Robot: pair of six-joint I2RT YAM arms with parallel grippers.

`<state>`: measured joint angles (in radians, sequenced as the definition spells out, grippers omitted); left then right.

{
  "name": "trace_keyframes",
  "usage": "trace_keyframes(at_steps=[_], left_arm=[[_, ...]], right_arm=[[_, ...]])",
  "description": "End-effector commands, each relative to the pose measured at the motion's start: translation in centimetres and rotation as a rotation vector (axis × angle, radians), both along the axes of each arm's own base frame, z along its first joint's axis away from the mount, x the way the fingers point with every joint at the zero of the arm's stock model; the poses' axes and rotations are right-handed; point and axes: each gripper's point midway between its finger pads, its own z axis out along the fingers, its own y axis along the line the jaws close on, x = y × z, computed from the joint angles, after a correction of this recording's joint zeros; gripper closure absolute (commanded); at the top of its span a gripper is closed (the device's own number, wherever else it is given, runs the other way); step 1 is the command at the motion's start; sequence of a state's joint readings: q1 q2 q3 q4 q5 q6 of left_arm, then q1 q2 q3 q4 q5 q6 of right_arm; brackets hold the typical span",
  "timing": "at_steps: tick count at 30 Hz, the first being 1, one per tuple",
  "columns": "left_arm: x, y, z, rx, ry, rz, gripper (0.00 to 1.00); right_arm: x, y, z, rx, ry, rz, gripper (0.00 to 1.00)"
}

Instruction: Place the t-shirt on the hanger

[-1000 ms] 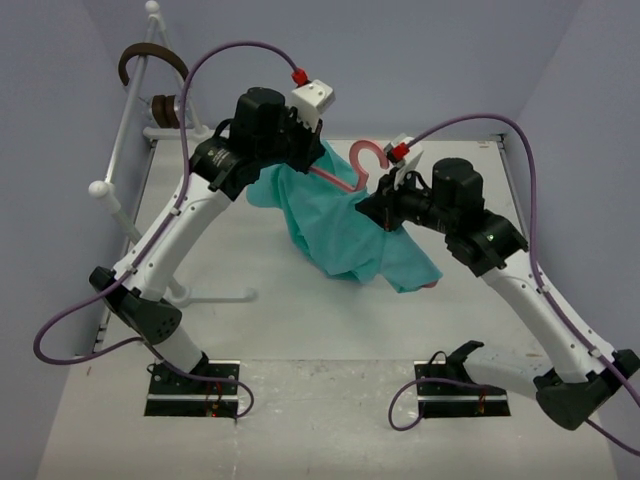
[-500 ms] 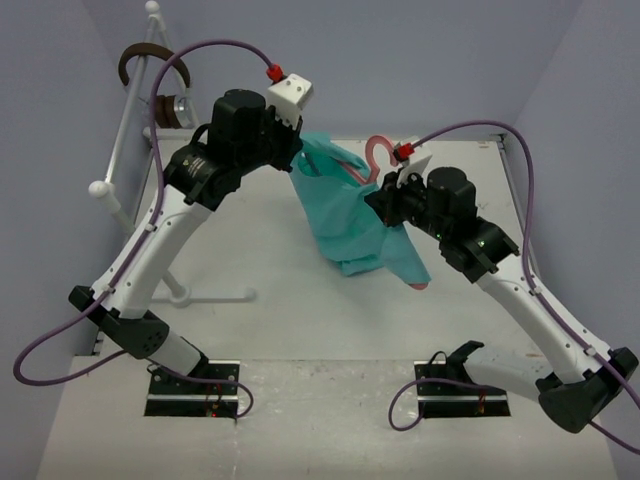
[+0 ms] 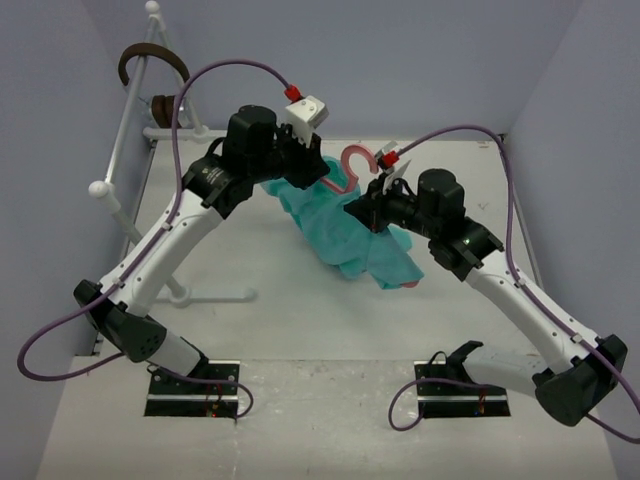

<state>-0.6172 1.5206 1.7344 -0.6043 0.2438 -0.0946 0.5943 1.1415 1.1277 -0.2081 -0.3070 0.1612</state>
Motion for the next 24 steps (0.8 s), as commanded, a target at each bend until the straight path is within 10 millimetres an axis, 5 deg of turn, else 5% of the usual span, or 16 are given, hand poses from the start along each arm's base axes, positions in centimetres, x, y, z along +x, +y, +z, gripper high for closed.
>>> trace_keyframes(at_steps=[1, 4, 12, 16, 24], left_arm=[[-2.0, 0.3, 5.1, -0.056, -0.173, -0.082, 0.56], [-3.6, 0.4, 7.5, -0.061, -0.275, -0.171, 0.37], [-9.0, -0.1, 13.7, -0.112, -0.544, -0.458, 0.27], [-12.2, -1.8, 13.4, -0.158, -0.582, -0.717, 0.23], [-11.6, -4.5, 10.5, -0.215, -0.382, -0.864, 0.46]], right_arm=[[-1.9, 1.1, 4.0, 0.103, -0.193, 0.163, 1.0], [-2.6, 1.0, 4.2, 0.131, -0.251, 0.234, 1.0], [-3.3, 0.8, 3.9, 0.182, -0.281, 0.339, 1.0], [-4.9, 1.5, 3.5, 0.156, -0.291, 0.485, 1.0], [-6.2, 1.7, 3.2, 0.11, -0.307, 0.607, 1.0]])
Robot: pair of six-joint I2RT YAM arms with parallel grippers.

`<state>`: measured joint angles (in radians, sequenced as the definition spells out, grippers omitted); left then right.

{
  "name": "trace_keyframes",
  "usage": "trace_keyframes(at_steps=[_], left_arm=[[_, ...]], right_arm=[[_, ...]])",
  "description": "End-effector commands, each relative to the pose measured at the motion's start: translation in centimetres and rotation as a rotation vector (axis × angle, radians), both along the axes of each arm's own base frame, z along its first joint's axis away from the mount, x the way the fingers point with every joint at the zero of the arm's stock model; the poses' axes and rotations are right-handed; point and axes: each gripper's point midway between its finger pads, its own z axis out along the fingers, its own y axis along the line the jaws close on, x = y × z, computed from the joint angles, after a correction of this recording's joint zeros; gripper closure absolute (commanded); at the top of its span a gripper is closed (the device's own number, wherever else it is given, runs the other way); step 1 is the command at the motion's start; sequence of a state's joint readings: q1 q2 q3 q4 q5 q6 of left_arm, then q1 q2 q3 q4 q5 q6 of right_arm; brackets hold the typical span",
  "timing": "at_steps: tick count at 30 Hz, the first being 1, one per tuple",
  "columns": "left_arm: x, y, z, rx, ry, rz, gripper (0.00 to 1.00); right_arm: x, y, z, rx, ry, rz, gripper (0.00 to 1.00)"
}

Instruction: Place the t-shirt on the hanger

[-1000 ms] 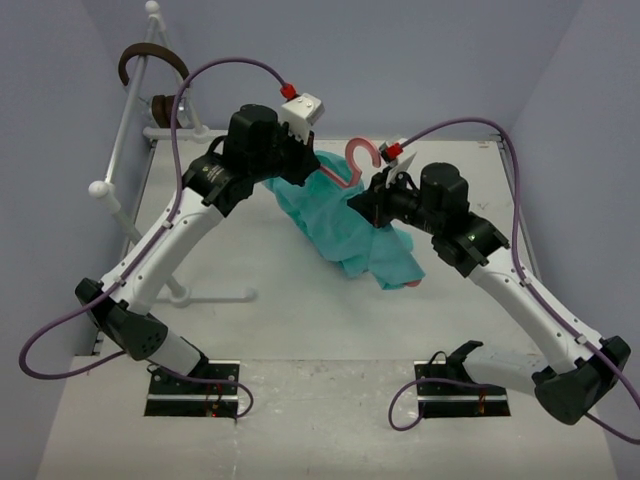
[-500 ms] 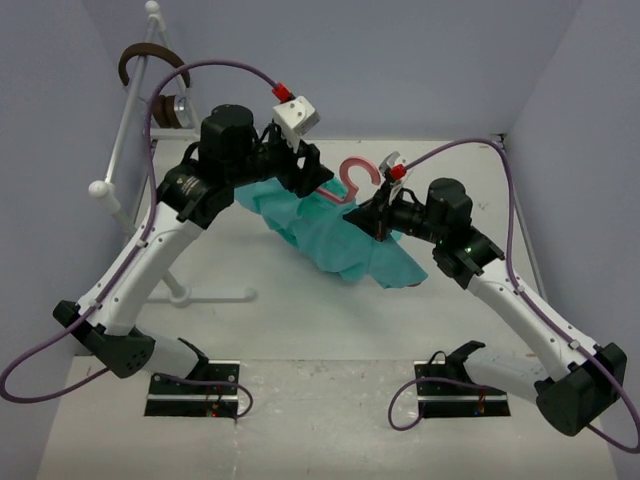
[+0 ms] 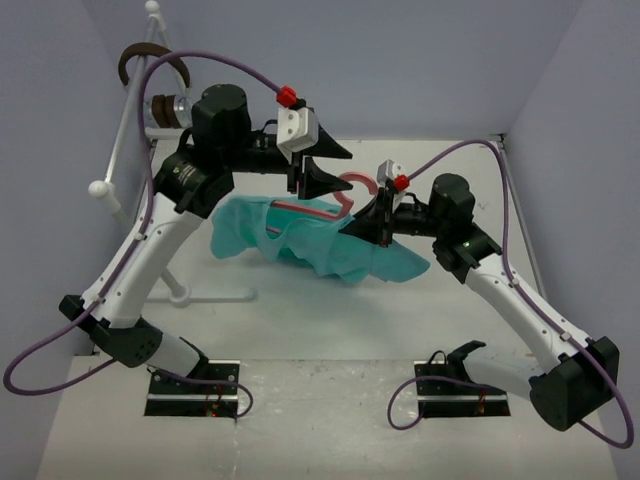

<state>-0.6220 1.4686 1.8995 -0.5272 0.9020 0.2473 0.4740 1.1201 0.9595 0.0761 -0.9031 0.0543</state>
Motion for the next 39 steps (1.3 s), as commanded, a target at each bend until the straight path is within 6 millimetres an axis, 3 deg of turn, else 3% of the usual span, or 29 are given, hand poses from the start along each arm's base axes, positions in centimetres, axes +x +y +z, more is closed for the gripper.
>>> trace_keyframes(at_steps=[1, 6, 9, 17, 19, 23, 24, 30, 35, 36, 37, 39], left_arm=[[-1.2, -1.3, -1.7, 0.02, 0.079, -0.166, 0.53], [-0.5, -1.5, -3.1, 0.05, 0.119, -0.141, 0.76], [-0.4, -1.6, -3.3, 0.055, 0.133, -0.145, 0.99], [0.3, -1.2, -2.5, 0.016, 0.148, -0.091, 1.0], [1.0, -0.6, -1.8, -0.006, 0.147, -0.061, 1.0], [2.9, 0.9, -1.0, -0.04, 0.203, 0.019, 1.0], [3.4, 1.4, -1.0, -0.043, 0.203, 0.038, 1.0], [4.6, 2.9, -1.5, -0.049, 0.194, 0.128, 1.0], [4.3, 4.0, -1.1, -0.067, 0.173, 0.157, 1.0], [4.1, 4.2, -0.9, -0.075, 0.17, 0.161, 1.0], [3.8, 4.4, -0.5, -0.089, 0.178, 0.167, 1.0], [3.3, 4.7, 0.2, -0.107, 0.169, 0.166, 1.0]], right_arm=[[-1.5, 0.2, 3.4, 0.021, -0.154, 0.12, 1.0], [-1.7, 0.0, 3.8, 0.011, -0.177, 0.127, 1.0], [-1.9, 0.0, 3.7, -0.005, -0.166, 0.136, 1.0], [-1.6, -0.1, 3.1, -0.022, -0.161, 0.122, 0.97], [-1.0, -0.2, 2.8, -0.033, -0.152, 0.089, 0.8], [0.4, -0.7, 2.5, -0.047, -0.118, -0.01, 0.04], [1.0, -1.1, 2.4, -0.055, -0.107, -0.055, 0.01], [3.2, -4.9, 2.5, -0.043, -0.036, -0.412, 0.01], [5.4, -12.6, 0.7, -0.056, 0.072, -0.882, 0.01], [5.4, -13.1, 0.0, -0.082, 0.087, -0.903, 0.02], [5.3, -13.7, -1.1, -0.126, 0.113, -0.923, 0.03], [5.3, -14.3, -2.3, -0.175, 0.131, -0.943, 0.17]])
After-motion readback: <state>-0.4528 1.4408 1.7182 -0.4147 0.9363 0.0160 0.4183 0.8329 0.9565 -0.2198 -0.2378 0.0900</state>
